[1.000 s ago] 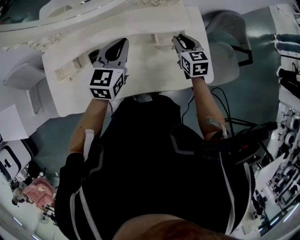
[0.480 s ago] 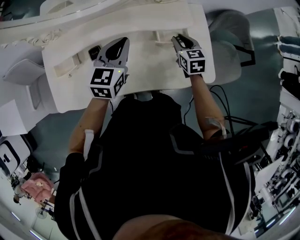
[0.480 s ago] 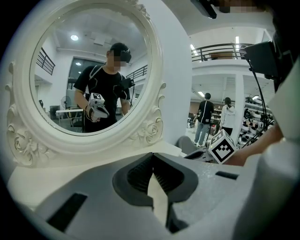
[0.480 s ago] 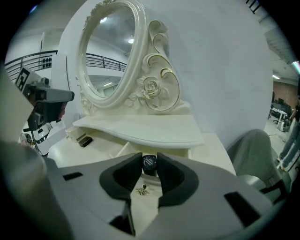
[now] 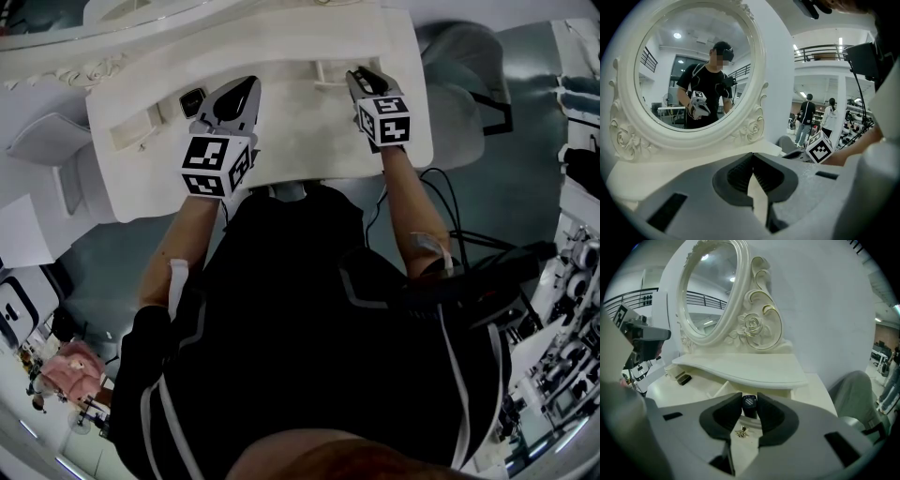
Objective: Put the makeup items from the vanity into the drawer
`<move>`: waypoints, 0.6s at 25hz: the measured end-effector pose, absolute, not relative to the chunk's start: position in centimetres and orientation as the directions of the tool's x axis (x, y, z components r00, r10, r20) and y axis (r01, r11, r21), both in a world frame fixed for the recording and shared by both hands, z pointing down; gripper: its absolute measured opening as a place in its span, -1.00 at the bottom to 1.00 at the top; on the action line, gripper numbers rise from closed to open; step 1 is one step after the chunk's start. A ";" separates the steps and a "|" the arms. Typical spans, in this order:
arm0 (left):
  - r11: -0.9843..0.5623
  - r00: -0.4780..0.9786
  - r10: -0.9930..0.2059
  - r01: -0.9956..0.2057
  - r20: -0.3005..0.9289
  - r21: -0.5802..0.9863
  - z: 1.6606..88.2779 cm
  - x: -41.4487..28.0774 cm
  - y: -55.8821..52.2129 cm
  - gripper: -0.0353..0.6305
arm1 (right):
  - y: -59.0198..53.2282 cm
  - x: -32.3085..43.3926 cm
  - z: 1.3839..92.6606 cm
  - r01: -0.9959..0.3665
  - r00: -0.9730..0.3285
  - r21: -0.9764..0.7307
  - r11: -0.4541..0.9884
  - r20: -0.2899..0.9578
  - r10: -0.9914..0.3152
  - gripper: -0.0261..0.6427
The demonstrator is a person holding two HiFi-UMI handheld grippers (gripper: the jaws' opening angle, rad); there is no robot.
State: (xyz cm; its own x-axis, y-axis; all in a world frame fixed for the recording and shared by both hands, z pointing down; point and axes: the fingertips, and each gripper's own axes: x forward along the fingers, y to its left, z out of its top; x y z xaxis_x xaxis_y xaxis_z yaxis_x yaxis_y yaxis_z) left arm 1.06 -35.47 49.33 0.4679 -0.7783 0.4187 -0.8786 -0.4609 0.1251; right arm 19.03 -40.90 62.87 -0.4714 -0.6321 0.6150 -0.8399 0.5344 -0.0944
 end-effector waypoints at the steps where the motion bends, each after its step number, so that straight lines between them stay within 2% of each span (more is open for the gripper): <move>1: -0.461 0.467 -0.778 -0.879 0.419 0.125 49.3 1.0 -35.4 -0.88 | -40.9 19.0 62.9 -0.840 -0.473 -0.097 0.535 0.615 -0.631 -0.61; 15: -0.478 0.482 -0.767 -0.870 0.423 0.126 49.0 1.3 -35.5 -0.88 | -40.9 18.7 62.5 -0.832 -0.488 -0.109 0.544 0.612 -0.623 -0.41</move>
State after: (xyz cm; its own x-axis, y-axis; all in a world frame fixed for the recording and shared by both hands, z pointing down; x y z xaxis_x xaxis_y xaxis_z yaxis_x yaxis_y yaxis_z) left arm 1.31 -35.48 49.02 0.4825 -0.7673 0.4225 -0.8695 -0.4777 0.1255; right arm 18.68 -40.88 62.49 -0.4876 -0.6228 0.6118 -0.8318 0.5442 -0.1090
